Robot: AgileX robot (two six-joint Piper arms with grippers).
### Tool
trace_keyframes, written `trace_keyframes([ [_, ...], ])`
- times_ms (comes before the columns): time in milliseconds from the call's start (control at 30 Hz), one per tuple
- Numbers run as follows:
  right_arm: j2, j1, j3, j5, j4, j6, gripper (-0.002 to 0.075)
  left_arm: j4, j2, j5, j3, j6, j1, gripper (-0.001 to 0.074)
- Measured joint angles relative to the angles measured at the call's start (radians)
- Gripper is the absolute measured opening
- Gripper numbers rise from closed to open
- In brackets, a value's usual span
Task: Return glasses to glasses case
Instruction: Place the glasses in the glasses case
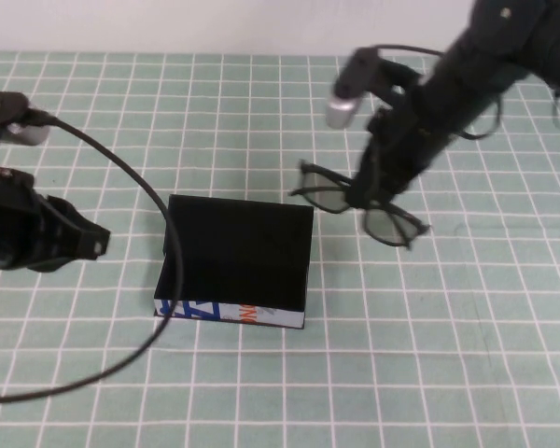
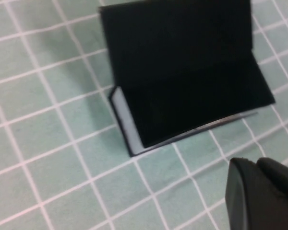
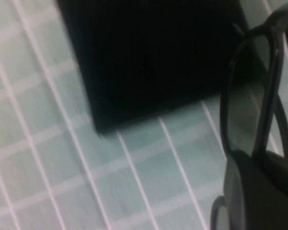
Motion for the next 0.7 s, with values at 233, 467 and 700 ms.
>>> trace_keyframes([
  [233,0.031,0.178,-0.125,0.008,-0.033,0.026,0.0002,-0.012,0.0,-0.025,0.0,-0.061,0.098,-0.0001],
  [467,0.132,0.28,-0.205,0.012,-0.043,0.03,0.0002,-0.043,0.0,-0.012,0.0,-0.064,0.137,-0.0001],
  [700,0.212,0.291,-0.211,0.012,-0.045,0.03,0.0002,-0.063,0.0,0.002,0.0,-0.063,0.137,-0.0001],
])
